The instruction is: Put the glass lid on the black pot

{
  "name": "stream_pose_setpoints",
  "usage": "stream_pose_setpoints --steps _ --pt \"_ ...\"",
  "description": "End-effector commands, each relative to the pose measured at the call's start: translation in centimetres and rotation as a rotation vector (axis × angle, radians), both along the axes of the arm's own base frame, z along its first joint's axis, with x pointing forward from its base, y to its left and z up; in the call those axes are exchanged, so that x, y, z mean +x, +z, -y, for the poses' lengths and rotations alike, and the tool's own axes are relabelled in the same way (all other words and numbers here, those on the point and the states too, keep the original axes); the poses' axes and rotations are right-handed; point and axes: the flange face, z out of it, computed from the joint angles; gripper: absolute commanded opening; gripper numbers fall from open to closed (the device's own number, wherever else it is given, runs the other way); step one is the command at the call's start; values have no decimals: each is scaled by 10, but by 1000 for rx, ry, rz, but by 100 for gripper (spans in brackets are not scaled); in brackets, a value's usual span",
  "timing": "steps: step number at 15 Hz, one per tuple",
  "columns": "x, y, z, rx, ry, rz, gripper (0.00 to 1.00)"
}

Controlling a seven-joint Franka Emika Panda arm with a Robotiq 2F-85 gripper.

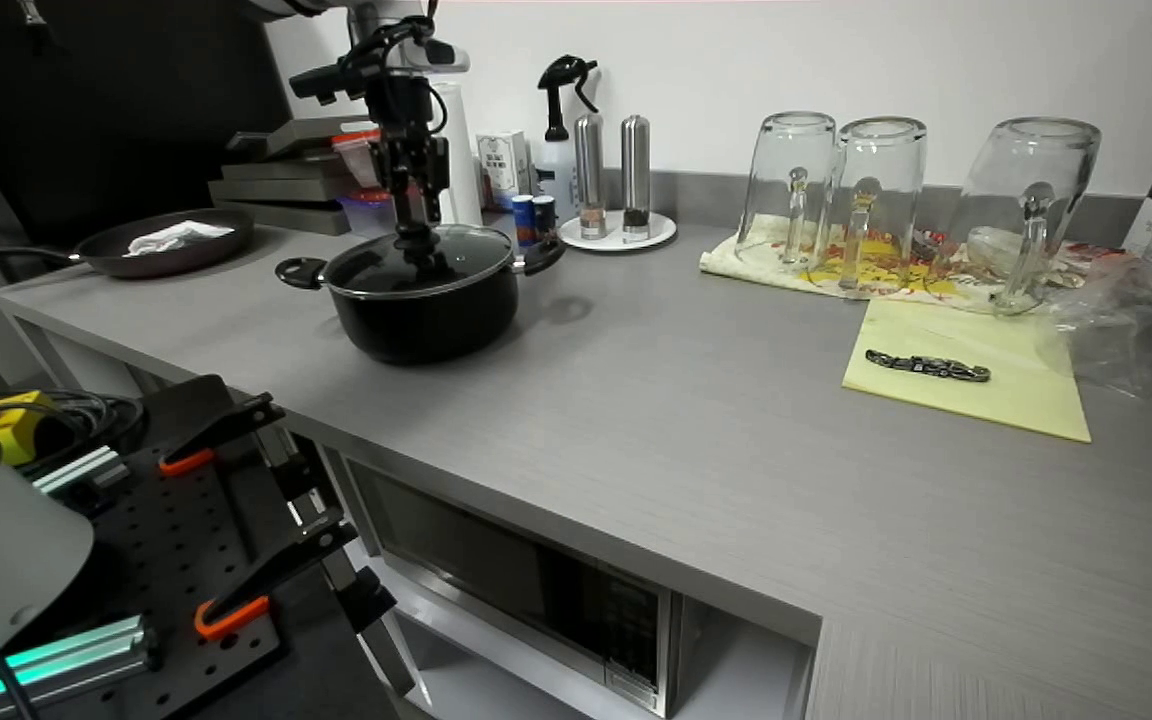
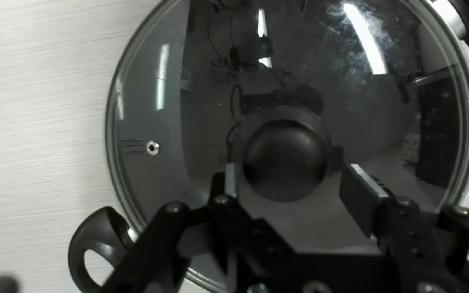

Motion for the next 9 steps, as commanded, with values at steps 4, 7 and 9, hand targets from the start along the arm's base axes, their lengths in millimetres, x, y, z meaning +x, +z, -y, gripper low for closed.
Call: stream_pose_setpoints --steps 4,7,9 --pt "-1 11 -2 23 24 2 100" --pt "0 14 0 21 18 19 100" --pt "2 7 0 7 10 9 100"
